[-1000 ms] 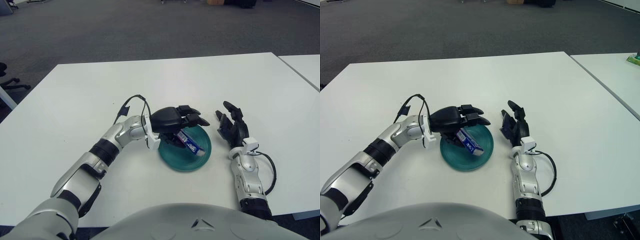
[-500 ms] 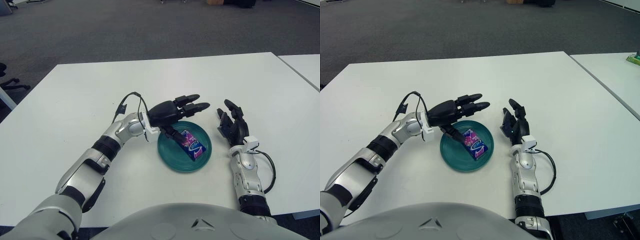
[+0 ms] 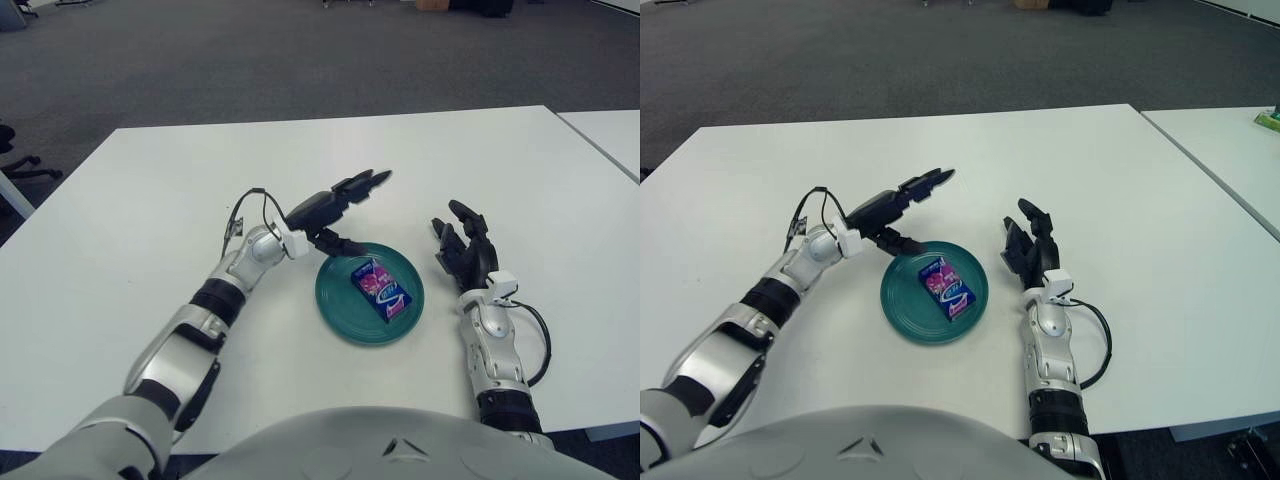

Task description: Put the gum into the plate.

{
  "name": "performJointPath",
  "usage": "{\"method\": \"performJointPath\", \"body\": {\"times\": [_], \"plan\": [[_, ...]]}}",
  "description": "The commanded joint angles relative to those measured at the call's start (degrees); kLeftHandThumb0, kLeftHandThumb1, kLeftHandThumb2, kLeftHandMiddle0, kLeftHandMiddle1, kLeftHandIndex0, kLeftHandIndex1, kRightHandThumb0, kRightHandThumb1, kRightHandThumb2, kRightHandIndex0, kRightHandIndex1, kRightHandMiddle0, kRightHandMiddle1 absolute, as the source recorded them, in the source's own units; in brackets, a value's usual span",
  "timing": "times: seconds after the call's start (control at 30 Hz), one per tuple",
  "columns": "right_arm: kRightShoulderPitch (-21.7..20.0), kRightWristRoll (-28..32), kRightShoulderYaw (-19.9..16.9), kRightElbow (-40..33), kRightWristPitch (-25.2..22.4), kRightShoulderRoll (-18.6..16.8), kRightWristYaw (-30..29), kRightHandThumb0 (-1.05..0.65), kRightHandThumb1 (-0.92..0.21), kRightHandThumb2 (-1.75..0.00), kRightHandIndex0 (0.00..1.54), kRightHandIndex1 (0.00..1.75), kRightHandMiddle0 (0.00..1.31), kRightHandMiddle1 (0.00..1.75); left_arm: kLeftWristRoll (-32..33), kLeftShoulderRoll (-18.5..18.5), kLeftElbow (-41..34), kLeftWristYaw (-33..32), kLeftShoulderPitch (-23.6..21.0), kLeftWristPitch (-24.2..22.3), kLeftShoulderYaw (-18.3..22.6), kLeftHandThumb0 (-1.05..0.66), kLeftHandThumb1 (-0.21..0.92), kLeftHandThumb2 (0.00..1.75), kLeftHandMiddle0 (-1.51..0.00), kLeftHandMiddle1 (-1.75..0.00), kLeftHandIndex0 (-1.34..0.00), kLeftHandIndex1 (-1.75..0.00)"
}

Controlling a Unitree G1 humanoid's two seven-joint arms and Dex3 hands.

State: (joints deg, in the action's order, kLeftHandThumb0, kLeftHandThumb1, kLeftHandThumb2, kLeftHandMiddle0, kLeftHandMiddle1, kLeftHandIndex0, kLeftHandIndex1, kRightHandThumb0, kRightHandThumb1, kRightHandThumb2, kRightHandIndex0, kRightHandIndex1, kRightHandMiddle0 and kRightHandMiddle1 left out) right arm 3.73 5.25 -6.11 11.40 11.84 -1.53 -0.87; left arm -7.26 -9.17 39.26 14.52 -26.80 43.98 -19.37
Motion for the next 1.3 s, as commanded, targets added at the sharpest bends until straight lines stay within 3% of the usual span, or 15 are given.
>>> {"method": "performJointPath", "body": {"times": [0.0,0.1,0.3,0.33,0.37,0.47,0.77,0.87,1.03,1.1,1.27], "plan": [[3.00,-0.31,0.57,1.30,-3.85,-0.90,-0.67,-0.62,-0.92,-0.80,0.55,0.11,0.02,0.78,16.06,5.22,-8.70,4.05,7.56,-7.11,4.73,-1.05,0.92,0.60,0.00,0.00,0.00,0.00],[3.43,-0.40,0.71,0.71,-4.03,-1.01,-0.77,-0.62,-0.92,-0.81,0.57,0.12,0.02,0.79,21.72,6.45,-14.95,4.96,11.88,-11.19,6.07,-1.05,0.92,0.72,0.00,0.00,0.00,0.00],[3.80,-0.65,0.89,0.20,-4.77,-0.81,-0.94,-0.63,-0.92,-0.83,0.56,0.12,0.01,0.78,30.56,7.34,-28.41,-2.29,21.42,-24.41,13.65,-1.05,0.92,0.83,-0.08,-0.03,-0.07,-0.05],[3.86,-0.64,0.93,0.19,-4.92,-0.71,-0.89,-0.64,-0.92,-0.83,0.55,0.12,0.00,0.77,32.46,8.97,-30.99,-6.83,22.41,-28.54,15.70,-1.01,0.92,0.96,-0.05,-0.02,-0.05,-0.03],[3.94,-0.62,0.98,0.15,-5.12,-0.57,-0.78,-0.64,-0.92,-0.83,0.54,0.12,0.00,0.77,33.69,10.85,-33.14,-11.75,23.00,-32.23,17.59,-1.01,0.92,0.95,-0.08,-0.03,-0.07,-0.04],[4.23,-0.51,1.12,-0.05,-5.41,-0.32,-0.49,-0.66,-0.92,-0.84,0.53,0.11,0.00,0.76,33.82,14.36,-36.83,-20.18,23.80,-37.79,20.08,-1.00,0.92,0.93,-0.19,-0.03,-0.02,-0.32],[4.53,-0.69,1.60,0.03,-5.29,0.20,0.11,-0.67,-0.92,-0.84,0.52,0.12,0.00,0.78,28.71,16.55,-40.94,-23.74,28.90,-40.97,20.65,-0.93,0.92,0.90,-0.36,-0.03,-0.02,-0.77],[4.83,-0.62,1.67,-0.27,-5.36,0.25,0.27,-0.68,-0.92,-0.84,0.50,0.11,0.00,0.77,26.77,16.51,-43.21,-24.22,31.18,-42.21,20.13,-0.90,0.92,0.88,-0.51,-0.10,-0.12,-0.89],[5.13,-0.28,1.56,-0.55,-5.43,0.23,0.58,-0.68,-0.92,-0.84,0.49,0.11,0.00,0.75,22.40,16.12,-44.80,-24.39,33.23,-42.11,19.22,-0.88,0.92,0.87,-0.60,-0.14,-0.27,-0.99],[5.27,0.02,1.46,-0.68,-5.52,0.18,0.78,-0.68,-0.92,-0.84,0.48,0.11,0.00,0.75,17.65,14.55,-45.01,-23.88,35.52,-39.22,17.76,-0.88,0.92,0.88,-0.60,-0.18,-0.34,-1.03],[5.52,0.23,1.22,-0.95,-5.89,0.31,1.06,-0.67,-0.92,-0.83,0.47,0.10,0.00,0.75,9.76,12.64,-43.02,-23.39,39.54,-32.46,16.32,-0.89,0.92,0.90,-0.42,-0.57,-0.44,-1.11]]}}
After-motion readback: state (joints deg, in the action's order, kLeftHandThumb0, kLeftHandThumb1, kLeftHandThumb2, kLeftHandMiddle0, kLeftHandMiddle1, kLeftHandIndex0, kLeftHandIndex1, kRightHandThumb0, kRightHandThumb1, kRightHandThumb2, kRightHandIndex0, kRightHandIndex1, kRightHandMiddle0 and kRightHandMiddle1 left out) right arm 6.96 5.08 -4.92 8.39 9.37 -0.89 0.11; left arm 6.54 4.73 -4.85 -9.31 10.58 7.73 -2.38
